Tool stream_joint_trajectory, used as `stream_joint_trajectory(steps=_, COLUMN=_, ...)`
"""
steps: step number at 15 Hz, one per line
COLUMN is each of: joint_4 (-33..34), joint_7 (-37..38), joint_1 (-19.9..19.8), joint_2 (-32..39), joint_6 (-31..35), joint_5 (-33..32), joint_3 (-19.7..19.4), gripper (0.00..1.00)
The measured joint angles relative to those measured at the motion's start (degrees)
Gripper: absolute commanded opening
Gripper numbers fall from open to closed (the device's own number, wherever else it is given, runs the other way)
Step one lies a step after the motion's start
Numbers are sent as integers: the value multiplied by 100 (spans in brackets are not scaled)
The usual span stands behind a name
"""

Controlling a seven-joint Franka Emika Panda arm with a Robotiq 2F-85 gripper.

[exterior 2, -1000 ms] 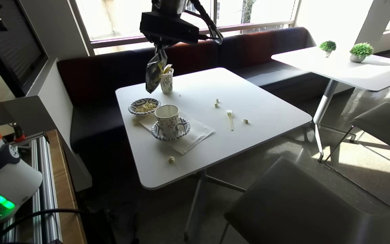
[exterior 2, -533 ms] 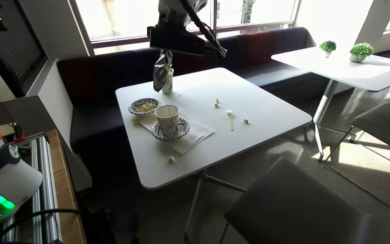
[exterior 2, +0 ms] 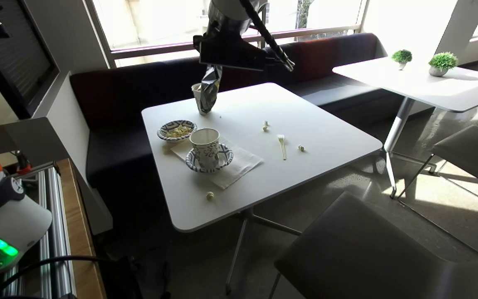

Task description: Pour the content in the snack package into the styrofoam cup

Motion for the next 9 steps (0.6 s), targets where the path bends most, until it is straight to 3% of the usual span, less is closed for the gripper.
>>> stream_joint_trajectory(steps=9, joint_4=238, joint_7=211, joint_1=-202, joint_2=226, joint_6=-750, joint_5=-562, joint_3=-12, gripper=0)
